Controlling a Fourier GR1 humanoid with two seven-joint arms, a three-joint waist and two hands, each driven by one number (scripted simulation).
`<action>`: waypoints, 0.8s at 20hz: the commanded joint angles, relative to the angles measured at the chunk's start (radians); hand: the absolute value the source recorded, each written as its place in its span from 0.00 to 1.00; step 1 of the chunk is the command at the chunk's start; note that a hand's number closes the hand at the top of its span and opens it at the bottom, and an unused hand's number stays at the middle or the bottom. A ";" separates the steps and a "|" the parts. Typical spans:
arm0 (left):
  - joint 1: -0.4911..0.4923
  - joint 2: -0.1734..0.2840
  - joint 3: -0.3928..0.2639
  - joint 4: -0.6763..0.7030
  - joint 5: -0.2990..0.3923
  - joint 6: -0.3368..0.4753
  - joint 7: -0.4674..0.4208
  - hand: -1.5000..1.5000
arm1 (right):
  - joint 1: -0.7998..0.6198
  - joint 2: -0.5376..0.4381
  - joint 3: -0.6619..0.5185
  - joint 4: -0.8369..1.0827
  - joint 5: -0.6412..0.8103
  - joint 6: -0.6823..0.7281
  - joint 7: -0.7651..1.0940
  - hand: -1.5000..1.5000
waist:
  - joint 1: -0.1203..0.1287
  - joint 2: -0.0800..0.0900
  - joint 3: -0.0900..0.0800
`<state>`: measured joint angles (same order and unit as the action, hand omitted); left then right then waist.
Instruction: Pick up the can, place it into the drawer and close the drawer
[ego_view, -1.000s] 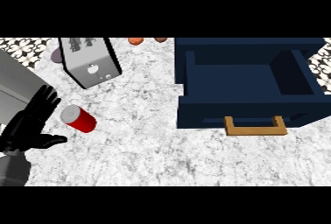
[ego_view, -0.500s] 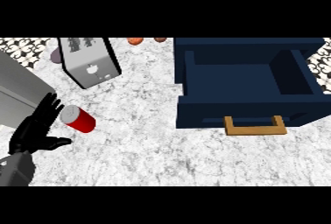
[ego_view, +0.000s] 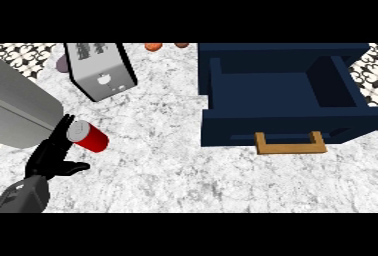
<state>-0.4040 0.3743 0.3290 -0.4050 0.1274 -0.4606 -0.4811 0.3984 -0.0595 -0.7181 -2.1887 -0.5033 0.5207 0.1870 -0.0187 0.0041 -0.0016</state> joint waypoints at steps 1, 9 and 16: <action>-0.043 0.019 -0.003 0.118 -0.026 -0.023 -0.066 0.00 | 0.023 0.055 0.013 -0.055 0.014 0.011 0.015 0.00 | -0.001 0.000 0.000; -0.112 -0.010 0.024 0.194 0.003 -0.032 -0.076 0.00 | -0.022 0.031 -0.006 -0.013 -0.005 -0.002 0.049 0.00 | -0.002 0.001 0.000; -0.135 -0.044 0.009 0.193 0.015 -0.124 -0.017 1.00 | 0.023 0.029 -0.049 -0.008 -0.047 0.056 0.031 0.00 | 0.000 -0.002 0.000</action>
<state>-0.5323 0.3499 0.3514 -0.2142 0.1422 -0.5291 -0.5205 0.3967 -0.0372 -0.7448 -2.1961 -0.5255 0.5532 0.2201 -0.0193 0.0038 -0.0013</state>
